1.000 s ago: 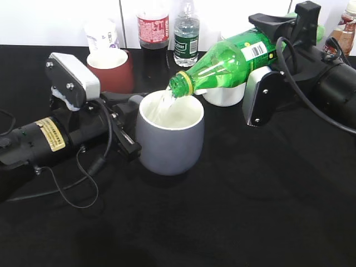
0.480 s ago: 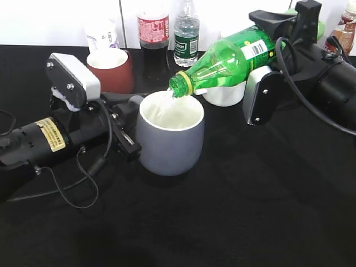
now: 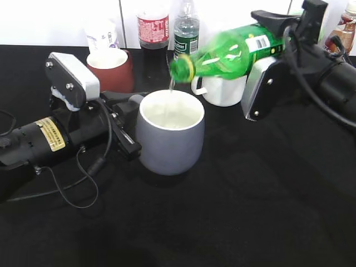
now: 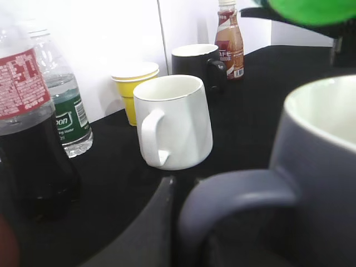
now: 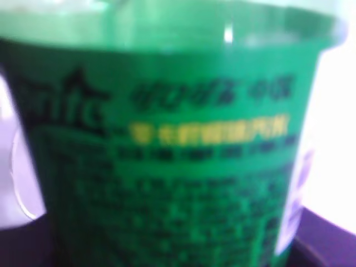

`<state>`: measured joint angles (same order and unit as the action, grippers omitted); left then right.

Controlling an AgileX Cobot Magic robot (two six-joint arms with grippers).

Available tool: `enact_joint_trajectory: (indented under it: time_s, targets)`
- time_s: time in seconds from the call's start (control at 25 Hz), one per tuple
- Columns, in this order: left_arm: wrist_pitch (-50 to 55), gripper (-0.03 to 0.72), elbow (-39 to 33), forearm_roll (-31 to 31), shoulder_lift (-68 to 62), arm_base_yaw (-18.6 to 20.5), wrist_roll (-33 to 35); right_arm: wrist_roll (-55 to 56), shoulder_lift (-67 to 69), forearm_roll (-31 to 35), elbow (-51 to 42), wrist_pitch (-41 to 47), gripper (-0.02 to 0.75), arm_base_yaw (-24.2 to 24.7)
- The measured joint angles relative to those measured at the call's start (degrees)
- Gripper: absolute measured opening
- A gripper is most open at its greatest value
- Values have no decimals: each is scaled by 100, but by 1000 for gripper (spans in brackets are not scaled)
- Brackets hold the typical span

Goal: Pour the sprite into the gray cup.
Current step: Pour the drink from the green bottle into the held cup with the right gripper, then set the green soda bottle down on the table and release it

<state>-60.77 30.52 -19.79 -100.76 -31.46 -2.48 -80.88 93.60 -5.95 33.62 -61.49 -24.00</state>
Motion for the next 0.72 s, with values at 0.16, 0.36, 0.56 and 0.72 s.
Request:
enact_joint_trajectory:
  time_s: [0.16,0.36,0.56,0.72]
  targets:
    - [-17,51,0,4,0,0,0,1185,0,0,0,5,456,0]
    - [-17,51,0,17,0,0,0,6760,0,37,0,208,450,0]
    - [-17,51,0,585,11,0,41,8455,0,37,0,464,450,0]
    - [308,51,-40,1290,301,84,473,8500,0,41,0,475,450,0]
